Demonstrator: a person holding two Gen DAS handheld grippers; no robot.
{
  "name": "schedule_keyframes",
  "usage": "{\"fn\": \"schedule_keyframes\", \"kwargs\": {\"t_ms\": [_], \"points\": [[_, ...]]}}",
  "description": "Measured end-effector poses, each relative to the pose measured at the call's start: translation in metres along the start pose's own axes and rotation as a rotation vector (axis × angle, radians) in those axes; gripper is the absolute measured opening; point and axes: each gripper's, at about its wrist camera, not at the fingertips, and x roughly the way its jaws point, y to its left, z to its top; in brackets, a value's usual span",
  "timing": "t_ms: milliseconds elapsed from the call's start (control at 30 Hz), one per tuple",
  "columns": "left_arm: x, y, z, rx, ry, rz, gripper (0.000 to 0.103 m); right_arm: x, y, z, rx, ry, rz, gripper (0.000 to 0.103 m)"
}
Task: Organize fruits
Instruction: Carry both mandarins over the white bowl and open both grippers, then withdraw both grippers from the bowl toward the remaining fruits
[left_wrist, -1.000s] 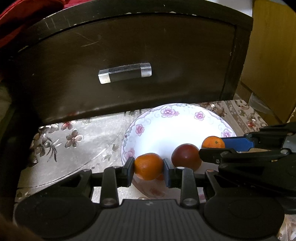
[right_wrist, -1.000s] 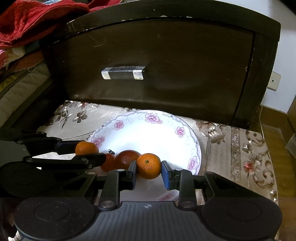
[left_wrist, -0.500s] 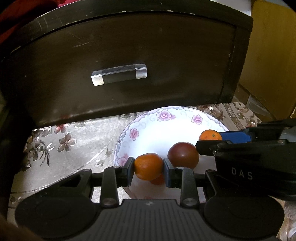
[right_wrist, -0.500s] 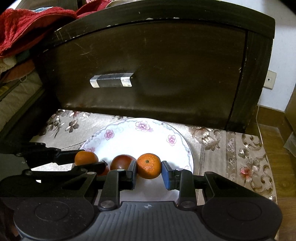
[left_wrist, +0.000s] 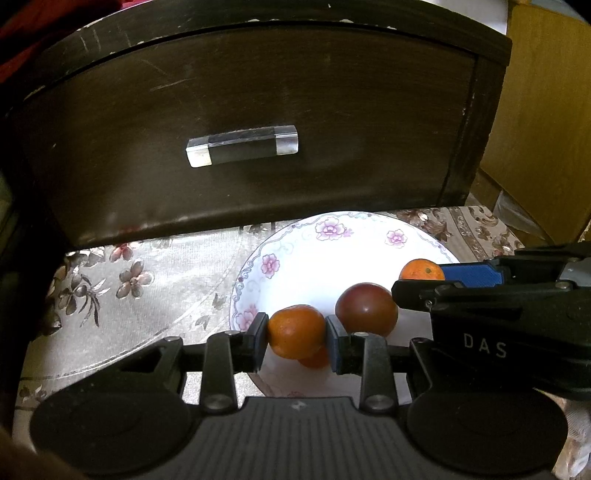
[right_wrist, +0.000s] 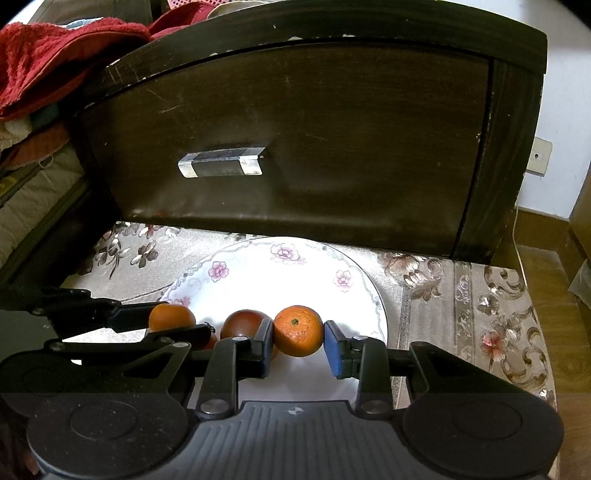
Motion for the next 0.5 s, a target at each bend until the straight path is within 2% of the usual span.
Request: {"fn": "schedule_keyframes", "kwargs": {"t_ms": [500], "points": [[-0.0064,-0.0001,0.0015,0.002,-0.015,0.016,0.039,-0.0023,-0.0013,0.0012,0.026,-0.003,0.009,0.033]]}}
